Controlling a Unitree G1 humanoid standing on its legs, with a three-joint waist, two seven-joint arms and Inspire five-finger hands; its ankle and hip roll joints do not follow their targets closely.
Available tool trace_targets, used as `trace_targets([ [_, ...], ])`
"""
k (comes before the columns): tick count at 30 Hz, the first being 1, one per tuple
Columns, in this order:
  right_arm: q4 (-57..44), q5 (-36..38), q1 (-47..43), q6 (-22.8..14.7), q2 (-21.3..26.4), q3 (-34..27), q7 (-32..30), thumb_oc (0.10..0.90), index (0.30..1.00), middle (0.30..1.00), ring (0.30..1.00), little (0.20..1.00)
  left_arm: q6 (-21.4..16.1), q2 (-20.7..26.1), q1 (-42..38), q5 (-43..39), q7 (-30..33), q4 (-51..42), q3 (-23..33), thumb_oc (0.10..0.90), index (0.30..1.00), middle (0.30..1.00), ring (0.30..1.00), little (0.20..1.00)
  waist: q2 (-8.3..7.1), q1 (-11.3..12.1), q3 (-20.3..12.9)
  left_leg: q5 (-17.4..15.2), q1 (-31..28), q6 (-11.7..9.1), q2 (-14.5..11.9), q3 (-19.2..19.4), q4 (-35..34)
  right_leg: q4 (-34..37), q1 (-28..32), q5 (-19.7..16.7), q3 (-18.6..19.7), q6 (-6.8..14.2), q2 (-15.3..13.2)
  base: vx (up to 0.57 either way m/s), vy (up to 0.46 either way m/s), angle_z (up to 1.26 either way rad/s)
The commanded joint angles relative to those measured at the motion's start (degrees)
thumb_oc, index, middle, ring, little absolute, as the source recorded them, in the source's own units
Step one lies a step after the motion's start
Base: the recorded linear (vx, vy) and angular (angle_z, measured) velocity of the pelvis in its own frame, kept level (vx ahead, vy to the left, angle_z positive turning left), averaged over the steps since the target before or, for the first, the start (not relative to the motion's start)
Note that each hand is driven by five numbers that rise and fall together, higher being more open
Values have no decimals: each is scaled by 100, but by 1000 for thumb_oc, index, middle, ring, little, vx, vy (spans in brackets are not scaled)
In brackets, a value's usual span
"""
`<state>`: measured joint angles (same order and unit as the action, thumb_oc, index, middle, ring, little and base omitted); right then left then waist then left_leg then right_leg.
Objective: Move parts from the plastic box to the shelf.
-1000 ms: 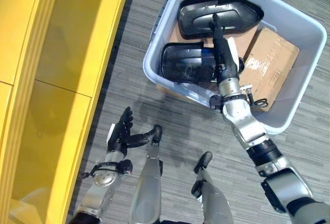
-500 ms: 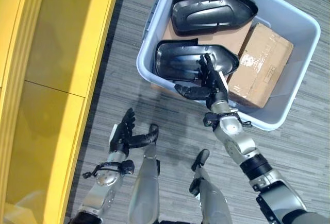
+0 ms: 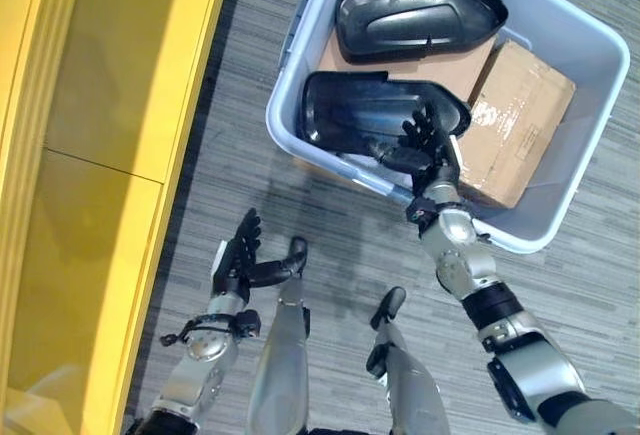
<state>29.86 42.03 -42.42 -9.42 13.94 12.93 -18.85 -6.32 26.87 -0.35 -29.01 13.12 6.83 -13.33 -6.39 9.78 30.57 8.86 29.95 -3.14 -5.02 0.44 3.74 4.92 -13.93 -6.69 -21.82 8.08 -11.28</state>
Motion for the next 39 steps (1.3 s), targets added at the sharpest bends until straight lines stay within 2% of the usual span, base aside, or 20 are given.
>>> trace_targets([
  [1, 152, 577, -529, -464, 296, -378, -70, 900, 1000, 1000, 1000, 1000, -320, 236, 175, -98, -1, -486, 54, 900, 1000, 1000, 1000, 1000, -46, 158, -78, -555, -116, -30, -182, -115, 112, -397, 327, 278, -136, 296, -356, 20, -3, 5],
  [9, 1143, 1196, -821, -438, 414, -778, -37, 900, 1000, 1000, 1000, 1000, -298, 198, 101, -183, 0, -408, -25, 900, 1000, 1000, 1000, 1000, 3, 201, -78, -618, -29, -27, -170, -157, 200, -413, 285, 297, -141, 300, -336, 10, 1, 2],
  [16, 2112, 1515, -1214, -344, 877, -1127, -17, 900, 1000, 1000, 1000, 1000, -290, 223, 81, -252, -41, -390, -62, 900, 1000, 1000, 1000, 1000, 36, 234, -78, -681, 38, -16, -151, -196, 269, -435, 282, 342, -160, 300, -312, 0, 0, 0],
  [19, 2987, 1748, -1531, -175, 1313, -1330, 30, 900, 1000, 1000, 1000, 1000, -286, 261, 52, -297, -92, -407, -110, 900, 1000, 1000, 1000, 1000, 50, 262, -78, -712, 31, -14, -148, -217, 290, -444, 306, 381, -150, 293, -296, -6, 3, 2],
  [20, 3017, 1759, -1550, -175, 1333, -1334, 52, 900, 1000, 1000, 1000, 1000, -287, 262, 45, -297, -93, -414, -117, 900, 1000, 1000, 1000, 1000, 57, 266, -78, -586, 128, 31, -129, -169, 304, -444, 224, 295, -228, 255, -320, 0, 0, 0],
  [21, 3172, 1733, -1613, -128, 1428, -1344, 39, 900, 1000, 1000, 1000, 1000, -278, 274, 29, -292, -99, -412, -130, 900, 1000, 1000, 1000, 1000, 57, 265, -78, -715, 36, -12, -144, -220, 291, -449, 305, 391, -155, 296, -294, 10, 0, 4],
  [25, 3793, 1436, -1896, 134, 2022, -1308, 42, 900, 1000, 1000, 1000, 1000, -298, 327, 48, -315, -141, -465, -146, 900, 1000, 1000, 1000, 1000, 106, 300, -78, -728, 43, -11, -145, -261, 317, -446, 334, 441, -166, 303, -287, 32, 0, 10],
  [26, 3818, 1436, -1916, 139, 2037, -1300, 56, 900, 1000, 1000, 1000, 1000, -297, 320, 44, -316, -141, -466, -149, 900, 1000, 1000, 1000, 1000, 115, 298, -78, -729, 46, -11, -145, -263, 318, -445, 333, 441, -168, 302, -286, 8, 5, 4],
  [28, 4148, 1080, -2101, 313, 2441, -1191, 43, 900, 1000, 1000, 1000, 1000, -309, 364, 64, -332, -163, -509, -156, 900, 1000, 1000, 1000, 1000, 157, 323, -78, -738, 68, -5, -115, -279, 341, -443, 337, 452, -189, 313, -275, 0, 0, 0],
  [29, 4166, 1076, -2116, 317, 2453, -1185, 52, 900, 1000, 1000, 1000, 1000, -308, 359, 61, -332, -163, -512, -160, 900, 1000, 1000, 1000, 1000, 164, 323, -78, -740, 72, -5, -115, -281, 344, -443, 335, 452, -191, 313, -275, 0, 0, 0],
  [30, 4344, 766, -2215, 433, 2733, -1059, 62, 900, 1000, 1000, 1000, 1000, -328, 375, 84, -350, -185, -542, -150, 900, 1000, 1000, 1000, 1000, 187, 341, -78, -731, 93, 1, -100, -302, 349, -442, 339, 459, -203, 320, -270, 0, 0, 0],
  [37, 4530, 157, -2404, 573, 3182, -760, 47, 900, 1000, 1000, 1000, 1000, -372, 406, 94, -334, -196, -560, -134, 900, 1000, 1000, 1000, 1000, 217, 329, -78, -735, 121, 1, -64, -320, 371, -429, 340, 462, -218, 334, -267, 0, 0, 0],
  [39, 4418, -196, -2518, 569, 3287, -506, 48, 900, 1000, 1000, 1000, 1000, -396, 405, 77, -304, -174, -556, -113, 900, 1000, 1000, 1000, 1000, 198, 288, -78, -735, 120, 2, -65, -310, 377, -429, 336, 462, -206, 326, -261, 0, 0, 0],
])
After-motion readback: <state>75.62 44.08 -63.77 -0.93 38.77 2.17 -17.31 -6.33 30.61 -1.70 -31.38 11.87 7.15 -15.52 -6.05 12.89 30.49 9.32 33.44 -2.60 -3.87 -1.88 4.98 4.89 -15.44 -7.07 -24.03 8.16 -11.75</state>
